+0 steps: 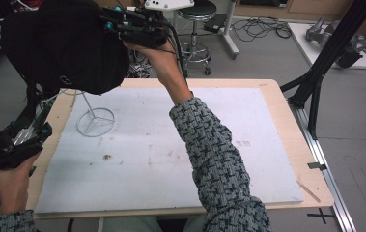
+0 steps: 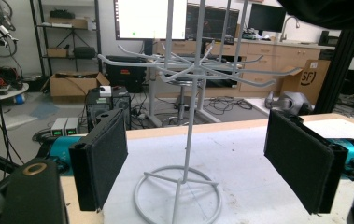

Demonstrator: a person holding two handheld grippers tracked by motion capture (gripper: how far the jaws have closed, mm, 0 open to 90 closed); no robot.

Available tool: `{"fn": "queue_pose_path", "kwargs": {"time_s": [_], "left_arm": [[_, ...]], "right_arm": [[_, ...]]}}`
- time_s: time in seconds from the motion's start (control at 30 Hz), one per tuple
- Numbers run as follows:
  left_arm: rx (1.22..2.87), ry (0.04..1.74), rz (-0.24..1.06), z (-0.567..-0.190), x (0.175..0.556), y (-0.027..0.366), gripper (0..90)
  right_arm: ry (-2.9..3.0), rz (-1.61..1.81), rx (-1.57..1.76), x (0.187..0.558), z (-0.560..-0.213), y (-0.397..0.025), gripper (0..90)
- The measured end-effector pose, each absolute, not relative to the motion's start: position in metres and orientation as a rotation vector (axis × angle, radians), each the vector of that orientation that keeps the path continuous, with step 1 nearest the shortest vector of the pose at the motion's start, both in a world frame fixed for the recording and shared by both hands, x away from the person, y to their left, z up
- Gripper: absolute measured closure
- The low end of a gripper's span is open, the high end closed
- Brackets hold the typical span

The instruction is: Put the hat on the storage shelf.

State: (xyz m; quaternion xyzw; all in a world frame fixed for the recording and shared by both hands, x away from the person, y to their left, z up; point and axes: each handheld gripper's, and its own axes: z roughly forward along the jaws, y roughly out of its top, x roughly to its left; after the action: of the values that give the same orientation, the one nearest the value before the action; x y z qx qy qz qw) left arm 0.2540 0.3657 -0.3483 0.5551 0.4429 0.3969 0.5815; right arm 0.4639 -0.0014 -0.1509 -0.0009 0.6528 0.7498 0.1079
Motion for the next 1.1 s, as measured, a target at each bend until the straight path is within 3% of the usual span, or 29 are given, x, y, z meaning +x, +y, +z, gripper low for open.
{"fn": "queue_pose_path", "kwargs": {"time_s": [0.7,1.1], "left_arm": [[1.297,1.031,0.928,-0.348,0.255,0.365,21.6],[1.295,1.028,0.926,-0.348,0.256,0.364,21.6]], "right_arm": [[2.004,2.097,0.067,0.470,-0.189,-0.002,61.8],[1.991,2.080,0.108,0.469,-0.198,-0.007,50.5]]}}
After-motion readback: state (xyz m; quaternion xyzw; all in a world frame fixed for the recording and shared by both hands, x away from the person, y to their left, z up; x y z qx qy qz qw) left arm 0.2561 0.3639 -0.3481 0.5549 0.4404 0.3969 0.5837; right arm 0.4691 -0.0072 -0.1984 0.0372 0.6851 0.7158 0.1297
